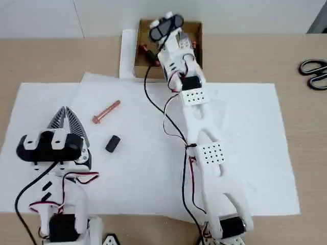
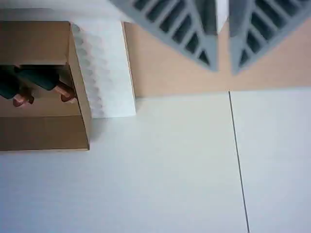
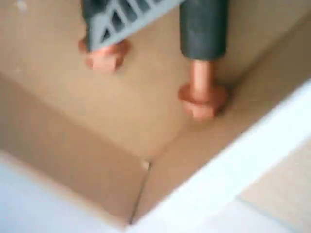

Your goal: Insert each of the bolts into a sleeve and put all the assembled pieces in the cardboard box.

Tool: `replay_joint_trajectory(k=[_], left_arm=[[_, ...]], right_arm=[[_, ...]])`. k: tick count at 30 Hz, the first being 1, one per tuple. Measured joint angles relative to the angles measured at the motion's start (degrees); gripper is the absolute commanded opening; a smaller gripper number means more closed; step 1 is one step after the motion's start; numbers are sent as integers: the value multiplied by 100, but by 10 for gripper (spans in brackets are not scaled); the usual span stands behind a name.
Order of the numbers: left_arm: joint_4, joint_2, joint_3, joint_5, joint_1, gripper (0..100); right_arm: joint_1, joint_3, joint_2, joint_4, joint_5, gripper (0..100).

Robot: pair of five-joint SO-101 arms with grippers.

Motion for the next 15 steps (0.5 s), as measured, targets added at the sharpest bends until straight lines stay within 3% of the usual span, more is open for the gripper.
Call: replay_joint_trajectory(k=[12, 15], left_arm=[[0, 0, 0, 0, 0, 6], [0, 0, 0, 0, 0, 6]], right_arm=[[-141, -158, -1582, 5081, 0, 194], [-193, -158, -1864, 5811, 0, 194]])
